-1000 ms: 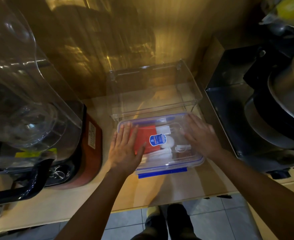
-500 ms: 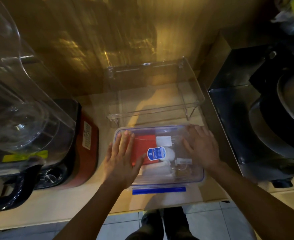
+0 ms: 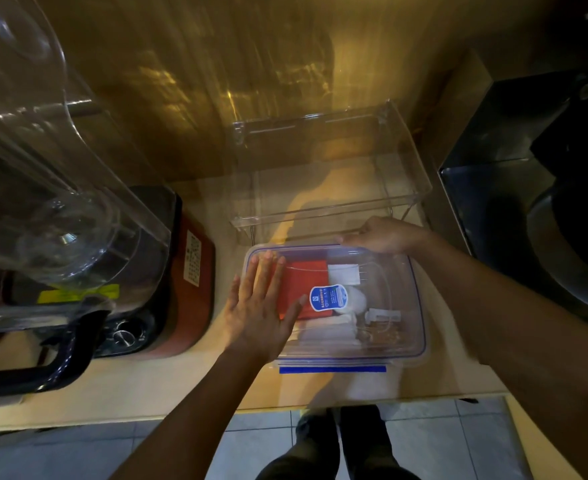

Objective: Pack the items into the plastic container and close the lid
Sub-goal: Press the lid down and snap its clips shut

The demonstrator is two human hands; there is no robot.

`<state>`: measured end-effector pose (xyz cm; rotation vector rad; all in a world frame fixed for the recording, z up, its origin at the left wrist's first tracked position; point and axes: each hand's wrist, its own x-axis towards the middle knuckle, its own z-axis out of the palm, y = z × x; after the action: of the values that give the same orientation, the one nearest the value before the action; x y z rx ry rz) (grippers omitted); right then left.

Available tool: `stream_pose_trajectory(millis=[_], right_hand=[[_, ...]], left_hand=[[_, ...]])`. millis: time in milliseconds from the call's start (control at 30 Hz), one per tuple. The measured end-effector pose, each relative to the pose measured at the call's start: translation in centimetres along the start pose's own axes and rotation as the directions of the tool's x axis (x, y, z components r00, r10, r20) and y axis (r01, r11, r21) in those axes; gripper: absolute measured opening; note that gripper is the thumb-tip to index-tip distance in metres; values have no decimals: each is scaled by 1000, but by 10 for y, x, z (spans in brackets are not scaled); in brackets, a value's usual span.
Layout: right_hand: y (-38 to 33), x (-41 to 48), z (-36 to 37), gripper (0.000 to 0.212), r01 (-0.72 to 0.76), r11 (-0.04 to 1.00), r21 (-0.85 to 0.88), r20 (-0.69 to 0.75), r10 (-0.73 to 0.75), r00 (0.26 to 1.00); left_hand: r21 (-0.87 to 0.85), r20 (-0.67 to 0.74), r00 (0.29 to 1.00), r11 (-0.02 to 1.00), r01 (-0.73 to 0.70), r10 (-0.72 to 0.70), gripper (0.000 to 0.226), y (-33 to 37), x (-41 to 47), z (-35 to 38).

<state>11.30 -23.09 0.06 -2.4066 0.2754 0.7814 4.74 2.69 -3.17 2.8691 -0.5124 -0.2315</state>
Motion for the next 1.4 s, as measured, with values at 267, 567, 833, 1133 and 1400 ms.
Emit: stream_pose_trajectory(millis=[267, 567, 833, 1133, 1400], right_hand=[[12, -11, 8, 43, 212, 955, 209, -114, -191, 975], [13, -19, 22, 51, 261, 962, 84, -250, -233, 940], [10, -23, 23, 51, 246, 968, 42, -273, -225, 935], [7, -30, 24, 46, 237, 970, 49, -281, -214, 935], [7, -31, 23, 49, 237, 971, 30, -275, -220, 936]], left_hand=[[-22, 14, 1000, 1000, 9, -8, 69, 1, 0, -1], [10, 41, 999, 1000, -2, 2, 72, 5, -2, -5], [246, -115, 623, 630, -737, 774, 41, 9, -21, -7], [565, 203, 766, 566, -600, 610, 78, 28, -52, 20], [593, 189, 816, 598, -539, 547, 110, 30, -52, 19]])
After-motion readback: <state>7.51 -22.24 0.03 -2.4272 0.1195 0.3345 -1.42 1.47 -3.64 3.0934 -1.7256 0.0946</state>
